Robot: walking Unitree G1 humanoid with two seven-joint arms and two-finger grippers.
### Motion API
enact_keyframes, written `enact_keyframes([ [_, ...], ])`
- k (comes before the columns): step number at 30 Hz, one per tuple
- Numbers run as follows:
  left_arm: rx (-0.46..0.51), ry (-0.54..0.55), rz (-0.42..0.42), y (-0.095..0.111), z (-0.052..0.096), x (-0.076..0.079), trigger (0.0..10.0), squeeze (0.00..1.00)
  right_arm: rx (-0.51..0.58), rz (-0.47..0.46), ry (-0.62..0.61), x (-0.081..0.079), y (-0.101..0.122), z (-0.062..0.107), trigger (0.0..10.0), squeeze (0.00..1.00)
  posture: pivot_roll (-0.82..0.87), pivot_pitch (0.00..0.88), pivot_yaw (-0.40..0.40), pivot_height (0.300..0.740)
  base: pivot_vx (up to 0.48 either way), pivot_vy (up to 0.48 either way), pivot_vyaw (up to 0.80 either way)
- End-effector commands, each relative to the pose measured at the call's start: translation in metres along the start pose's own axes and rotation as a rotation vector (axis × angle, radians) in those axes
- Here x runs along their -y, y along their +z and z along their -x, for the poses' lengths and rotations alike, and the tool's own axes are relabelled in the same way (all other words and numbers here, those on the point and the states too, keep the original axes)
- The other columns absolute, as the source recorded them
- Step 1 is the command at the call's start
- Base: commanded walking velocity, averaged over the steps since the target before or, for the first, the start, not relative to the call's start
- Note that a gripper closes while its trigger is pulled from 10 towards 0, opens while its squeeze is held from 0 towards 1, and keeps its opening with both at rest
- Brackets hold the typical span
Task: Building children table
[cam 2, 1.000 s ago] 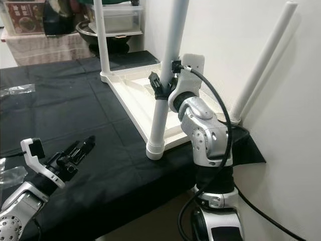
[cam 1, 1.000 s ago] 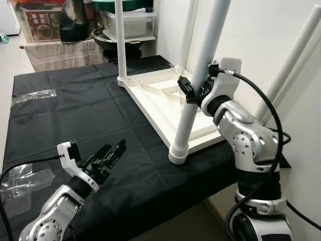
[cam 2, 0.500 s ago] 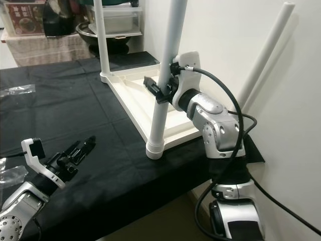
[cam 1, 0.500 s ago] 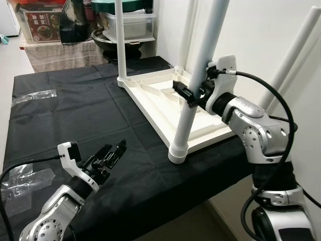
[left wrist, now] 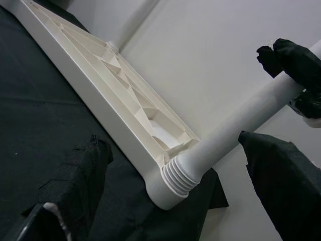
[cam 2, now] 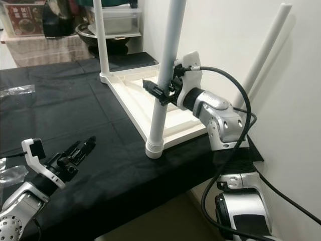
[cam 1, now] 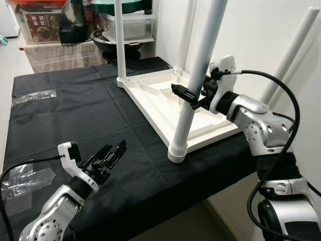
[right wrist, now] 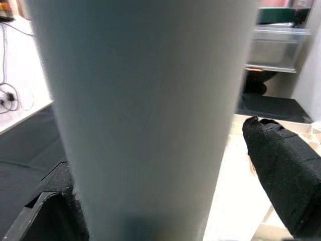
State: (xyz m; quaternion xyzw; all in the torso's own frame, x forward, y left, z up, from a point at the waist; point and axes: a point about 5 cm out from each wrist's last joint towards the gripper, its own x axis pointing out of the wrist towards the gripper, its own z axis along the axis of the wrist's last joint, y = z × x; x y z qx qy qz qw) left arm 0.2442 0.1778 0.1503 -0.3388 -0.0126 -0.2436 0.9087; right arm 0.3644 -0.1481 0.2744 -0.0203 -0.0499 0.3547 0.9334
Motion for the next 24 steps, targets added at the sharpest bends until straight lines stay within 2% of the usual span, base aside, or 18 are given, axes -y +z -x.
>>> enact_keyframes([
  [1, -0.031, 0.003, -0.006, -0.003, 0.001, -0.002, 10.0, 0.00, -0.010, -0.002, 0.060, 0.004, 0.001, 0.000, 10.0, 0.00, 0.05, 0.000, -0.081, 0.740, 0.000, 0.000, 0.00],
  [10, -0.031, 0.008, -0.008, -0.003, 0.004, -0.002, 10.0, 0.00, -0.011, -0.009, 0.097, 0.011, -0.002, -0.002, 10.0, 0.00, 0.05, 0.000, -0.085, 0.740, 0.000, 0.000, 0.00],
  [18, -0.029, 0.002, -0.004, -0.003, 0.003, -0.001, 10.0, 0.00, 0.031, -0.039, 0.162, 0.021, 0.000, -0.005, 10.0, 0.00, 0.06, 0.000, -0.091, 0.740, 0.000, 0.000, 0.00],
  [24, -0.028, -0.002, -0.003, -0.003, 0.003, 0.000, 10.0, 0.00, 0.025, -0.015, 0.188, 0.022, -0.001, -0.005, 10.0, 0.00, 0.06, 0.000, -0.097, 0.740, 0.000, 0.000, 0.00],
])
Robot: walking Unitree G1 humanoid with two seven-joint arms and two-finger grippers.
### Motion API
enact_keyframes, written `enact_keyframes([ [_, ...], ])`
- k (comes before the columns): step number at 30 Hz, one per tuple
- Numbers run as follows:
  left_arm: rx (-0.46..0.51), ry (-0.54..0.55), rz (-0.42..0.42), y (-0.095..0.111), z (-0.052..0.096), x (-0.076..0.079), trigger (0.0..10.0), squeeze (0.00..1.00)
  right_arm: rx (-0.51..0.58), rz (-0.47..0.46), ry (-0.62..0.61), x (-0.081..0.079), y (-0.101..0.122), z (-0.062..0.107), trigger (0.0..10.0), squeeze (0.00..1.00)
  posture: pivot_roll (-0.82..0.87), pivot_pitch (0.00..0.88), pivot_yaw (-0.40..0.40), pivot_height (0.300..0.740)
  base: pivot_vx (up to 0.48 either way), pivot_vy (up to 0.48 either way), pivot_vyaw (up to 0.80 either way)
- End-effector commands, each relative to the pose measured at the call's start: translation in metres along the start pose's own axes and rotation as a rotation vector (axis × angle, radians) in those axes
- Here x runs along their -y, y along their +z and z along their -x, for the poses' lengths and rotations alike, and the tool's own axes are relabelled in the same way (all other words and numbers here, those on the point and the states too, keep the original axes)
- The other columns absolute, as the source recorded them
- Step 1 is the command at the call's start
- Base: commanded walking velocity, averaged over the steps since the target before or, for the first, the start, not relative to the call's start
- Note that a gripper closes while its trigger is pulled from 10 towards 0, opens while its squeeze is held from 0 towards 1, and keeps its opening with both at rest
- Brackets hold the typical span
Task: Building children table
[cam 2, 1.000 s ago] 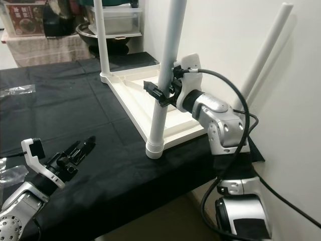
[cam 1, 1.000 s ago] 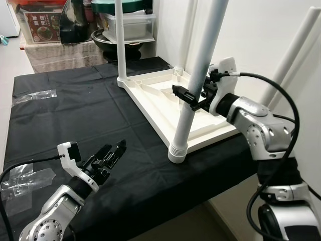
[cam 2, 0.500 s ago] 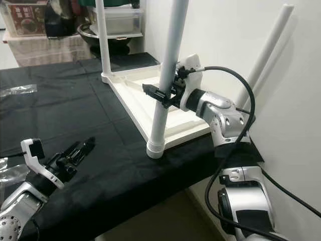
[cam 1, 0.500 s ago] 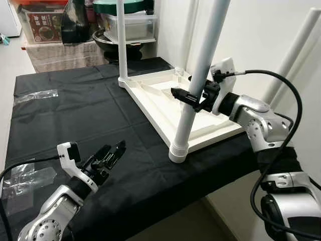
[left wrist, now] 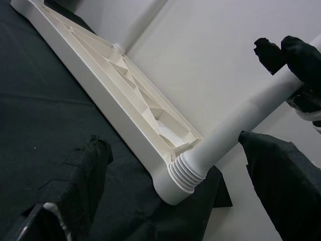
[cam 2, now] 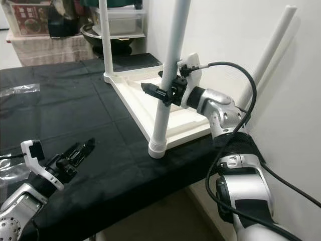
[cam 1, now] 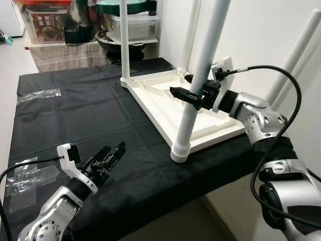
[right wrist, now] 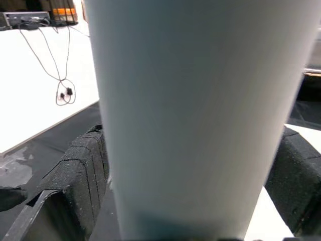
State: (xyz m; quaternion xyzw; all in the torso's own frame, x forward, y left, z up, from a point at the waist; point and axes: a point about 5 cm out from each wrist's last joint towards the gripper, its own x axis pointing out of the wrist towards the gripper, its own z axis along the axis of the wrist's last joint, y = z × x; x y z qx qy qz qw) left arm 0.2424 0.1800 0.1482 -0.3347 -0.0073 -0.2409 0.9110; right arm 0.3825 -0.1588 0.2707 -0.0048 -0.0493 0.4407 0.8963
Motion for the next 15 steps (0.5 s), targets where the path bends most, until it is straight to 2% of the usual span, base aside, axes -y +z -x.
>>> enact_keyframes([
  [1, -0.018, -0.011, 0.003, -0.003, 0.000, 0.001, 10.0, 0.00, 0.001, 0.027, 0.007, 0.003, 0.004, 0.001, 9.3, 0.00, 0.06, 0.000, -0.098, 0.740, 0.000, 0.000, 0.00],
  [2, -0.018, -0.011, 0.003, -0.003, 0.000, 0.001, 10.0, 0.00, 0.001, 0.027, 0.007, 0.003, 0.004, 0.001, 9.3, 0.00, 0.06, 0.000, -0.098, 0.740, 0.000, 0.000, 0.00],
  [3, -0.018, -0.010, 0.003, -0.003, 0.001, 0.001, 10.0, 0.00, -0.003, 0.030, 0.009, 0.004, 0.003, 0.002, 8.7, 0.00, 0.06, 0.000, -0.098, 0.740, 0.000, 0.000, 0.00],
  [4, -0.019, -0.009, 0.003, -0.003, 0.001, 0.002, 10.0, 0.00, -0.008, 0.033, 0.011, 0.005, 0.002, 0.003, 4.3, 0.00, 0.06, 0.000, -0.099, 0.740, 0.000, 0.000, 0.00],
  [7, -0.020, -0.009, 0.003, -0.004, 0.001, 0.002, 10.0, 0.00, -0.010, 0.034, 0.012, 0.006, 0.001, 0.003, 4.3, 0.00, 0.06, 0.000, -0.099, 0.740, 0.000, 0.000, 0.00],
  [8, -0.020, -0.009, 0.004, -0.004, 0.002, 0.002, 10.0, 0.00, -0.006, 0.027, 0.017, 0.007, 0.001, 0.004, 0.0, 0.00, 0.06, 0.000, -0.098, 0.740, 0.000, 0.000, 0.00],
  [15, -0.022, -0.011, 0.004, -0.004, 0.001, 0.002, 10.0, 0.00, 0.002, 0.009, -0.002, 0.015, 0.000, 0.009, 0.0, 0.00, 0.06, 0.000, -0.097, 0.740, 0.000, 0.000, 0.00],
])
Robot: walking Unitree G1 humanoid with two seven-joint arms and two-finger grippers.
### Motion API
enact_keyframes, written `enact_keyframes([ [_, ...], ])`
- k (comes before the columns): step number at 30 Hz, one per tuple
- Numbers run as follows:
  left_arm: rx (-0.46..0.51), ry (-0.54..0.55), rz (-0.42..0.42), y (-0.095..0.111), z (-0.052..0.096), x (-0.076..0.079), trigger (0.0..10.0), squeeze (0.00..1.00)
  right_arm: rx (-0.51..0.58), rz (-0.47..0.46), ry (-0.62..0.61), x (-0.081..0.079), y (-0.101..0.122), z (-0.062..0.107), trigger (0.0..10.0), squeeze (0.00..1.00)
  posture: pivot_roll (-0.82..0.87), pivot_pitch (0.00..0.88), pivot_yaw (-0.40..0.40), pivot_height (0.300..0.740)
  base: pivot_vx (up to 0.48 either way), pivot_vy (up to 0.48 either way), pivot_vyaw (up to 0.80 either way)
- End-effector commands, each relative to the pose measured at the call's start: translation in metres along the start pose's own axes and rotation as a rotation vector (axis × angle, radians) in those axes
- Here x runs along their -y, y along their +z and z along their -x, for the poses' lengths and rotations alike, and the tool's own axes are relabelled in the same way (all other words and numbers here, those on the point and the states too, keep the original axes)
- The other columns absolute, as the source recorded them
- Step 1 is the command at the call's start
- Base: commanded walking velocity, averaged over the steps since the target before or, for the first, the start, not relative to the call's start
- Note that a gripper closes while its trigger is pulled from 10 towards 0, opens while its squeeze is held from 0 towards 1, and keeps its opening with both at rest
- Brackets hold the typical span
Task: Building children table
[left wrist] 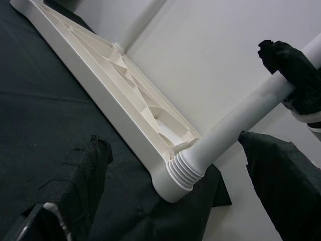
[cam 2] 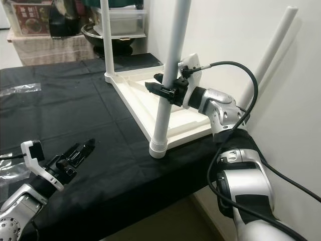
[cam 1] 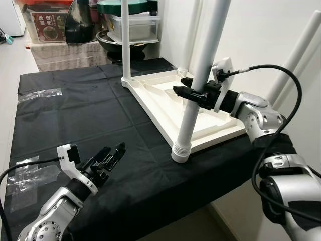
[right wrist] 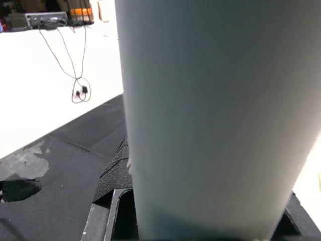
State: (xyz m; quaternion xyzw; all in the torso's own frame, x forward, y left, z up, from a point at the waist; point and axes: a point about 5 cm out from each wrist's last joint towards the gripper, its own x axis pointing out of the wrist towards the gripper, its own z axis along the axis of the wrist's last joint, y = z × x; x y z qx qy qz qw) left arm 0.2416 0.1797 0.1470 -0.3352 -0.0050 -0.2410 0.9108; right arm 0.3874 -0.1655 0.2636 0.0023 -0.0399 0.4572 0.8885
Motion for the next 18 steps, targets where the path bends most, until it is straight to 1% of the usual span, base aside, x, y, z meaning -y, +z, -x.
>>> enact_keyframes([
  [1, -0.018, -0.012, 0.002, -0.003, 0.000, 0.002, 10.0, 0.00, 0.011, 0.031, -0.038, 0.007, 0.007, 0.007, 0.0, 0.00, 0.06, 0.000, -0.097, 0.740, 0.000, 0.000, 0.00],
  [10, -0.019, -0.014, 0.002, -0.003, 0.000, 0.002, 10.0, 0.00, -0.028, 0.038, -0.085, 0.009, -0.002, 0.007, 0.0, 0.00, 0.05, 0.000, -0.096, 0.740, 0.000, 0.000, 0.00],
  [12, -0.018, -0.012, 0.001, -0.003, 0.000, 0.002, 10.0, 0.00, -0.070, 0.028, -0.125, 0.007, -0.014, 0.005, 0.0, 0.00, 0.06, 0.000, -0.097, 0.740, 0.000, 0.000, 0.00],
  [14, -0.018, -0.010, 0.001, -0.003, 0.001, 0.002, 10.0, 0.00, -0.115, 0.013, -0.199, 0.006, -0.026, 0.002, 0.0, 0.00, 0.06, 0.000, -0.097, 0.740, 0.000, 0.000, 0.00],
  [15, -0.018, -0.010, 0.001, -0.003, 0.001, 0.002, 10.0, 0.00, -0.115, 0.013, -0.199, 0.006, -0.026, 0.002, 0.0, 0.00, 0.06, 0.000, -0.097, 0.740, 0.000, 0.000, 0.00],
  [16, -0.018, -0.009, 0.001, -0.003, 0.001, 0.002, 10.0, 0.00, -0.137, -0.009, -0.250, 0.007, -0.033, 0.001, 0.0, 0.00, 0.06, 0.000, -0.097, 0.740, 0.000, 0.000, 0.00],
  [17, -0.018, -0.009, 0.001, -0.003, 0.001, 0.002, 10.0, 0.00, -0.137, -0.009, -0.250, 0.007, -0.033, 0.001, 0.0, 0.00, 0.06, 0.000, -0.097, 0.740, 0.000, 0.000, 0.00],
  [18, -0.017, -0.009, 0.002, -0.003, 0.001, 0.002, 10.0, 0.00, -0.152, -0.016, -0.294, 0.005, -0.039, -0.002, 0.0, 0.00, 0.05, 0.000, -0.098, 0.740, 0.000, 0.000, 0.00],
])
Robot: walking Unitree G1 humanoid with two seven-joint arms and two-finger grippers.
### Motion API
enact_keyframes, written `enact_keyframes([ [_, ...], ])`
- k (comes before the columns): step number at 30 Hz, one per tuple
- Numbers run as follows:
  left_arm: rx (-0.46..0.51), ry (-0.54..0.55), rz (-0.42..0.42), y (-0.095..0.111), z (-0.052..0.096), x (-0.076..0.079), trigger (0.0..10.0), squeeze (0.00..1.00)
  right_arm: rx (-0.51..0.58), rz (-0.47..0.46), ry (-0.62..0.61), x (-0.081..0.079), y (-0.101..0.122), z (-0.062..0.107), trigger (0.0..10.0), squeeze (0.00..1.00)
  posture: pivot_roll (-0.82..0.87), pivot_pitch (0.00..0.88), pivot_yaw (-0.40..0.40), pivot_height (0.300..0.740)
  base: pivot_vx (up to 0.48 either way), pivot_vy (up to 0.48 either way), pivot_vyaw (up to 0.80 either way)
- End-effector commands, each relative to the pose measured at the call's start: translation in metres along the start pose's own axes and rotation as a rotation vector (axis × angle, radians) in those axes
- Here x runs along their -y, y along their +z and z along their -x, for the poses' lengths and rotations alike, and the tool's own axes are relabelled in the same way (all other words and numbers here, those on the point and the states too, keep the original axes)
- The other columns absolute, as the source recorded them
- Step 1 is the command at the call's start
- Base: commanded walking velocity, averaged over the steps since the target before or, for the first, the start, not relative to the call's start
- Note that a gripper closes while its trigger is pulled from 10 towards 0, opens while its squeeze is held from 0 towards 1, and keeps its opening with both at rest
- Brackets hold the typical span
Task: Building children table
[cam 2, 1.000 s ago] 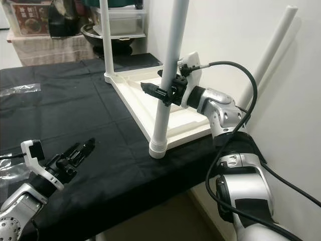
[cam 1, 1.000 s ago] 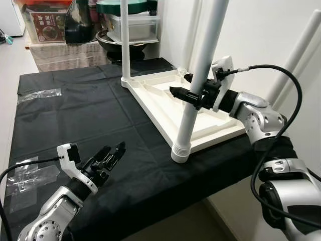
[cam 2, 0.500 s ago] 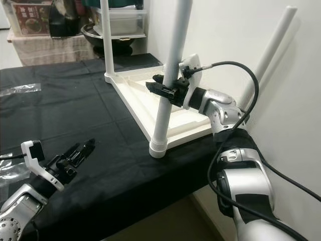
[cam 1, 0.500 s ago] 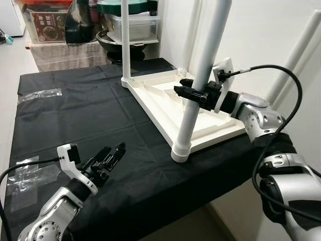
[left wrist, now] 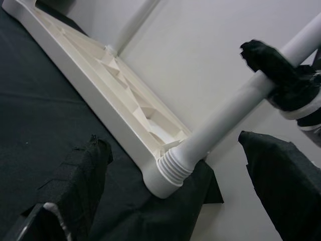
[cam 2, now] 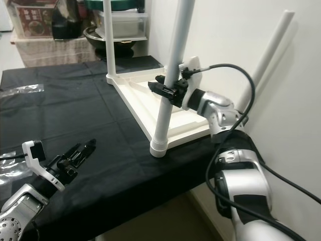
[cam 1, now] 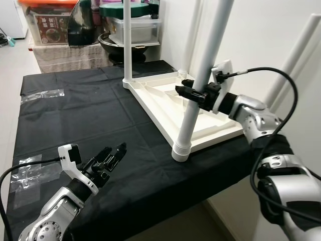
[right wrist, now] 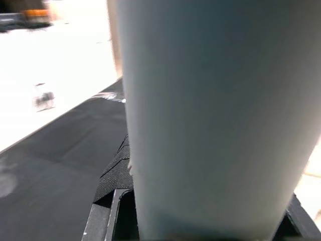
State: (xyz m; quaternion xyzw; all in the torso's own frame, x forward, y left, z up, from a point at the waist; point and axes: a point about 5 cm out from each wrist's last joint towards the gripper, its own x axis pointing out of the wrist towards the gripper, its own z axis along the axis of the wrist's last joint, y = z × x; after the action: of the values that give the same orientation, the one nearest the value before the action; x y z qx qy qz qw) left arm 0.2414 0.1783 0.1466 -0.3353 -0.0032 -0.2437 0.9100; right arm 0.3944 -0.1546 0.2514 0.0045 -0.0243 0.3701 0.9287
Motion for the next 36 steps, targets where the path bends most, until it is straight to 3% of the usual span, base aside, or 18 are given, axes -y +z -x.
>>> enact_keyframes([
  [1, -0.011, -0.004, 0.000, -0.001, 0.001, 0.001, 10.0, 0.00, -0.130, 0.002, -0.128, 0.006, -0.030, 0.007, 0.0, 0.00, 0.05, 0.000, -0.098, 0.740, 0.000, 0.000, 0.00],
  [2, -0.011, -0.004, 0.000, -0.001, 0.001, 0.001, 10.0, 0.00, -0.130, 0.002, -0.128, 0.006, -0.030, 0.007, 0.0, 0.00, 0.05, 0.000, -0.098, 0.740, 0.000, 0.000, 0.00],
  [6, -0.007, -0.002, 0.002, -0.001, 0.002, 0.001, 10.0, 0.00, -0.174, -0.017, -0.385, -0.011, -0.048, -0.001, 0.0, 0.00, 0.05, 0.000, -0.097, 0.740, 0.000, 0.000, 0.00],
  [9, -0.007, -0.002, 0.002, -0.001, 0.001, 0.001, 10.0, 0.00, -0.183, -0.008, -0.419, -0.013, -0.050, -0.002, 0.0, 0.00, 0.05, 0.000, -0.097, 0.740, 0.000, 0.000, 0.00],
  [14, -0.002, 0.000, 0.004, -0.001, 0.000, 0.001, 10.0, 0.00, -0.263, -0.156, -0.732, -0.026, -0.077, -0.006, 0.0, 0.00, 0.05, 0.000, -0.102, 0.740, 0.000, 0.000, 0.00],
  [18, 0.006, 0.004, 0.008, -0.001, 0.000, 0.002, 10.0, 0.00, -0.306, -0.251, -0.865, -0.042, -0.091, -0.009, 0.0, 0.00, 0.05, 0.000, -0.113, 0.740, 0.000, 0.000, 0.00],
  [26, 0.018, 0.018, 0.013, -0.002, 0.002, 0.001, 10.0, 0.00, -0.315, -0.274, -1.029, -0.054, -0.092, -0.009, 0.0, 0.00, 0.05, 0.000, -0.127, 0.740, 0.000, 0.000, 0.00],
  [36, 0.016, 0.016, 0.016, -0.003, 0.001, 0.002, 10.0, 0.00, -0.306, -0.266, -1.056, -0.066, -0.083, -0.018, 0.0, 0.00, 0.05, 0.000, -0.126, 0.740, 0.000, 0.000, 0.00],
])
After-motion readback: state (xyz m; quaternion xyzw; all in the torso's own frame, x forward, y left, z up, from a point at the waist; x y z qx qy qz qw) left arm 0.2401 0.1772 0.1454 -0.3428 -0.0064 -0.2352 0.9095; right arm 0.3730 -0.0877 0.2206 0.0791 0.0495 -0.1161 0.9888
